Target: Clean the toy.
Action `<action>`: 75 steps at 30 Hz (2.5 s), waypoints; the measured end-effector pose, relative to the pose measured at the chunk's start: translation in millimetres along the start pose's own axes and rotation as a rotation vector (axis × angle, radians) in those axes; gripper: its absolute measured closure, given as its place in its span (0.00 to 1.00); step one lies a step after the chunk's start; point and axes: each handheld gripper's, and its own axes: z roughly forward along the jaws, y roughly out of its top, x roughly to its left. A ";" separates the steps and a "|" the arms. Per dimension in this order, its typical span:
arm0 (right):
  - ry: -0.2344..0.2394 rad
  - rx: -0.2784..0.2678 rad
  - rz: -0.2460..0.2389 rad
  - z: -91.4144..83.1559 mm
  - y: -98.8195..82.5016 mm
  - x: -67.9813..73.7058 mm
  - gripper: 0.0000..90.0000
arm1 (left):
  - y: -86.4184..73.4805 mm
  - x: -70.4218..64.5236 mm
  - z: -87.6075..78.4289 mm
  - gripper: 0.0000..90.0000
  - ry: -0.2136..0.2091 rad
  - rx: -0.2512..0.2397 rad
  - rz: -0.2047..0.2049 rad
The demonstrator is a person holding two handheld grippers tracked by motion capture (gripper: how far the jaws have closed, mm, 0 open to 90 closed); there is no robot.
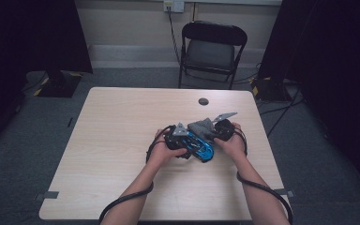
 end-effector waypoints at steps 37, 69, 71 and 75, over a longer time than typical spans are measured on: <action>0.080 -0.007 -0.065 -20.6 -23.9 -9.8 0.85 | 1.1 1.0 -0.4 0.17 0.014 0.010 -0.006; 0.072 -0.021 -0.032 -47.2 -54.3 -6.7 0.84 | 2.2 0.6 -0.2 0.17 0.021 0.018 -0.017; 0.072 -0.024 -0.030 -48.7 -56.3 -5.7 0.84 | 2.4 0.8 -0.2 0.17 0.022 0.019 -0.017; 0.066 -0.027 -0.017 -52.0 -60.1 -4.2 0.84 | 2.2 0.5 -0.2 0.17 0.023 0.018 -0.018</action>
